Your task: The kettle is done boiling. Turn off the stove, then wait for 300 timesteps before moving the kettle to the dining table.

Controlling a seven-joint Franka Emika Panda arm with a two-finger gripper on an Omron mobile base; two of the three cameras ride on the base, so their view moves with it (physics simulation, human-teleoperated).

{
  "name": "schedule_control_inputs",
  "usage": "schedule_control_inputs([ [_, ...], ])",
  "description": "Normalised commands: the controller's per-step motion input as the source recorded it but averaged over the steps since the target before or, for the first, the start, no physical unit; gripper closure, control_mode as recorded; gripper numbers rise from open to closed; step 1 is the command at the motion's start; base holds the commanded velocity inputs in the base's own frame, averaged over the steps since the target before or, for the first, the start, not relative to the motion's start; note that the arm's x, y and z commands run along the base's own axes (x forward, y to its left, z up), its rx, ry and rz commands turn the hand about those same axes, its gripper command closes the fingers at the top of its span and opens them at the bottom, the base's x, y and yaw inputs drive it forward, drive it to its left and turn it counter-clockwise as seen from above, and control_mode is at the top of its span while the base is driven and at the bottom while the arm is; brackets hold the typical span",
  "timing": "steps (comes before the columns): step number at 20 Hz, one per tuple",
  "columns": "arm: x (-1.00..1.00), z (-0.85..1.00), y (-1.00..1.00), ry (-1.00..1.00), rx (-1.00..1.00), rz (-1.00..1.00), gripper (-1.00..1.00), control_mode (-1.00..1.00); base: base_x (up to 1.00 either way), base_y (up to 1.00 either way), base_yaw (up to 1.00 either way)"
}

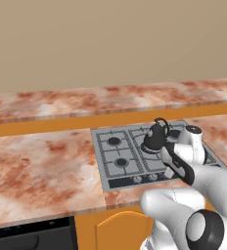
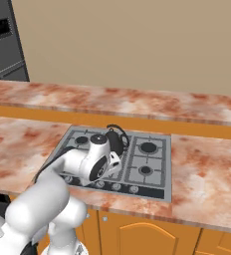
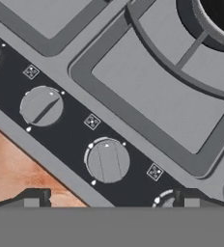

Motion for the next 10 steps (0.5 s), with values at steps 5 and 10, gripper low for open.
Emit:
schedule_control_inputs([
  [5, 0.0, -0.2, 0.08, 0.0, 0.0, 0.03, -1.0, -1.0, 0.0, 0.0, 0.0],
  [10, 0.0, -0.17, 0.2, 0.0, -0.01, 0.01, -1.0, -1.0, 0.0, 0.0, 0.0],
])
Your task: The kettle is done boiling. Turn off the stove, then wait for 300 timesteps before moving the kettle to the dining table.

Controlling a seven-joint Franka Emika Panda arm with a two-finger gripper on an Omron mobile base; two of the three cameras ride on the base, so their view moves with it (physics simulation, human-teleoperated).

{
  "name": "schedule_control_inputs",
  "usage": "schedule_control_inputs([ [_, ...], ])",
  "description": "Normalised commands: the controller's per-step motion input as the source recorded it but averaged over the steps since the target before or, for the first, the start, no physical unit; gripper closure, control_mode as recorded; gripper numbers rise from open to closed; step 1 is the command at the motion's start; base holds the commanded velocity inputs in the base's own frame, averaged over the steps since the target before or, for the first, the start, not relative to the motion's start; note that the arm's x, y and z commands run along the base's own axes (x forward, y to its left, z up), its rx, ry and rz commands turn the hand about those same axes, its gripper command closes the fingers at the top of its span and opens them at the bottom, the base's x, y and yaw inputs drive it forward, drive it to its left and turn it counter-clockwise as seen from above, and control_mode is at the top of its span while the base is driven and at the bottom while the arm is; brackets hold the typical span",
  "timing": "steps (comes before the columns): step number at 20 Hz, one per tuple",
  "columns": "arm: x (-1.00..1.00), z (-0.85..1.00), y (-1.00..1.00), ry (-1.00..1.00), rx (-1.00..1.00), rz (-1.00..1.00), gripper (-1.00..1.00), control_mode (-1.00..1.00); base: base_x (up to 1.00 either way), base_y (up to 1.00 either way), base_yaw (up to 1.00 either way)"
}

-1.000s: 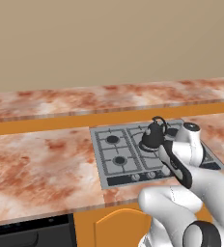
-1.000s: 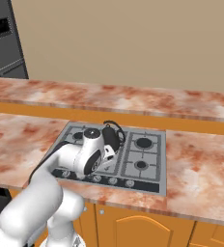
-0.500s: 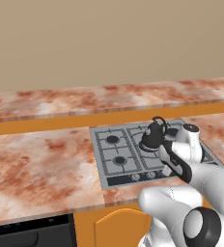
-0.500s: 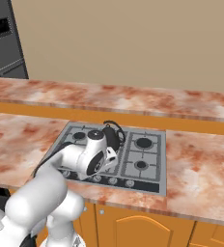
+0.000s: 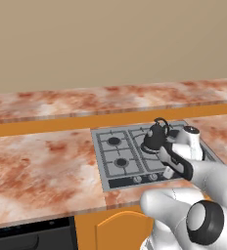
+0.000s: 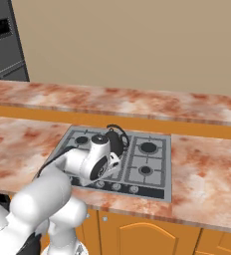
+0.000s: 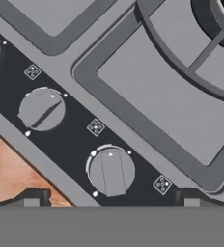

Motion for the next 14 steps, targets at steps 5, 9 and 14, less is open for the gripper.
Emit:
schedule_control_inputs([
  [5, 0.0, -0.18, 0.2, 0.0, -0.01, 0.0, -1.0, -1.0, 0.0, 0.0, 0.0],
  [9, 0.0, -0.2, 0.0, 0.0, -0.02, 0.0, -1.0, -1.0, 0.0, 0.0, 0.0],
  [14, 0.0, -0.22, 0.0, 0.0, -0.02, 0.0, -1.0, -1.0, 0.0, 0.0, 0.0],
])
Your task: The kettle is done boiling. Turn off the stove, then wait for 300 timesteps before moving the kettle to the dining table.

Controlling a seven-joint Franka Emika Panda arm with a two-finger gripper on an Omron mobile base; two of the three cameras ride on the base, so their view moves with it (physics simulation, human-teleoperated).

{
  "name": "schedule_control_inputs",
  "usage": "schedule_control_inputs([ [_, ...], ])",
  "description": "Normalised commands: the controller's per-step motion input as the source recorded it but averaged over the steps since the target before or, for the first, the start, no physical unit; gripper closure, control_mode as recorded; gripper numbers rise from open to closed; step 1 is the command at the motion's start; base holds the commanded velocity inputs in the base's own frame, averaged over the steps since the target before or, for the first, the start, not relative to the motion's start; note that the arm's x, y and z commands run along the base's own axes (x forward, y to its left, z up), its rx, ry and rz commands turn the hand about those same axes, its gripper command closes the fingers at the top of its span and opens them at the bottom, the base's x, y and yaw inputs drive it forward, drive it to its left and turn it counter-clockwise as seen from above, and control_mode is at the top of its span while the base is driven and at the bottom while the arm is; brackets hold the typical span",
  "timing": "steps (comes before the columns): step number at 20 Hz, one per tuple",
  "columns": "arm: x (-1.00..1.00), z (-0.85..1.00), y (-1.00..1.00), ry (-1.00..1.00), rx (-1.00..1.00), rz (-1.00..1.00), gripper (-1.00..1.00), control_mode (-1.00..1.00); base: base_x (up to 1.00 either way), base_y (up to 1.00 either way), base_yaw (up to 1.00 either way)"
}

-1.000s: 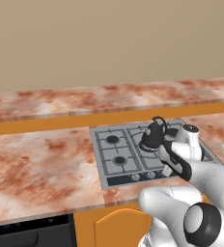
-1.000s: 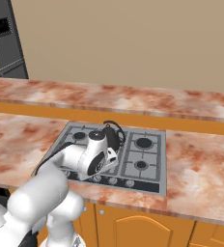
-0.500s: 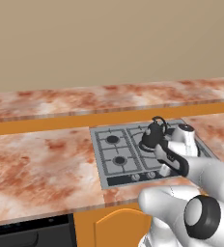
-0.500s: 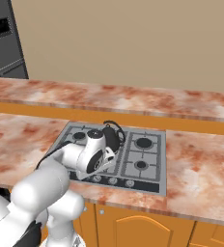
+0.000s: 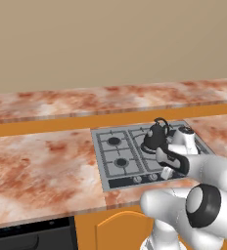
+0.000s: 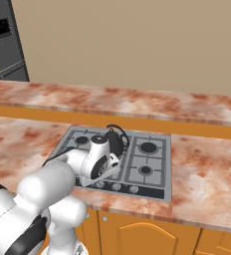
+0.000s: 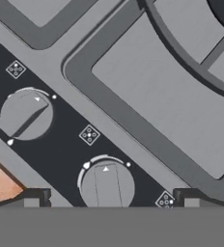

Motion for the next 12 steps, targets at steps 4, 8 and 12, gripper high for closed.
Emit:
schedule_control_inputs([
  [4, 0.0, -0.19, 0.0, 0.0, -0.01, 0.0, -1.0, -1.0, 0.0, 0.0, 0.0],
  [8, 0.0, -0.16, 0.0, 0.0, 0.0, 0.0, -1.0, -1.0, 0.0, 0.0, 0.0],
  [12, 0.0, -0.16, 0.0, 0.0, 0.0, 0.0, -1.0, -1.0, 0.0, 0.0, 0.0],
])
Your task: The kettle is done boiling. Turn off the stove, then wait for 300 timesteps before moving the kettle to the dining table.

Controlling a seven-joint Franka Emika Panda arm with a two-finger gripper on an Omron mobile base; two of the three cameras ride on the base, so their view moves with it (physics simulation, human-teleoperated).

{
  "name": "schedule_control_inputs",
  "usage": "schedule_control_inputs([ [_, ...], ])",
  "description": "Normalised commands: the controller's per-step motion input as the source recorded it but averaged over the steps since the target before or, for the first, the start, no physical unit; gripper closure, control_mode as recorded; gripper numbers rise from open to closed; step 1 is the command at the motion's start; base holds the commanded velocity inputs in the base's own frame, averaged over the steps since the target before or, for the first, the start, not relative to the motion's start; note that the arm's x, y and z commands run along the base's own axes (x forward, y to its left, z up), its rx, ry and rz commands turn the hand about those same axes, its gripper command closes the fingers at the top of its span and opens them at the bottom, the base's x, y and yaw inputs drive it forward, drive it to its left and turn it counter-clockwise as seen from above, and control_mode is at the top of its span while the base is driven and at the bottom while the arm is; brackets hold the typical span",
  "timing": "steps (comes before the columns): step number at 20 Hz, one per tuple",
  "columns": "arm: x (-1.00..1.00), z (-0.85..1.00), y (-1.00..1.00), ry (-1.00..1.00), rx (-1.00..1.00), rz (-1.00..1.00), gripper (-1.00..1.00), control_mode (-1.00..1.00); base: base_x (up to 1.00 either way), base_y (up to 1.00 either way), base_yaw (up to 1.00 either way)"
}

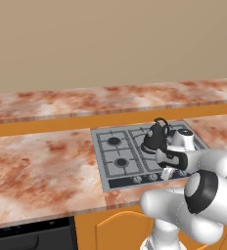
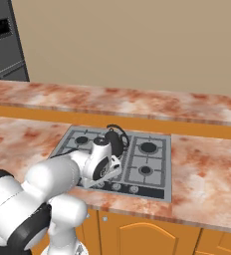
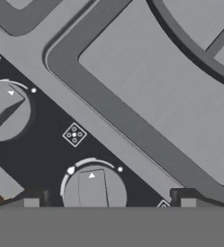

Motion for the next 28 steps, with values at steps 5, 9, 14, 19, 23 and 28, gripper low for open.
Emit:
schedule_control_inputs([
  [5, 0.0, -0.1, 0.02, 0.0, 0.0, 0.0, -1.0, -1.0, 0.0, 0.0, 0.0],
  [9, 0.0, -0.16, 0.19, 0.0, 0.0, 0.0, 1.0, -1.0, 0.0, 0.0, 0.0],
  [14, 0.0, -0.12, 0.22, 0.0, 0.0, 0.0, 1.0, -1.0, 0.0, 0.0, 0.0],
  [19, -0.01, -0.04, 0.15, 0.0, 0.0, 0.0, 1.0, -1.0, 0.0, 0.0, 0.0],
  [23, -0.05, 0.0, 0.0, 0.0, 0.0, 0.0, 1.0, -1.0, 0.0, 0.0, 0.0],
  [28, 0.0, -0.02, 0.01, 0.0, 0.0, -0.07, 1.0, -1.0, 0.0, 0.0, 0.0],
])
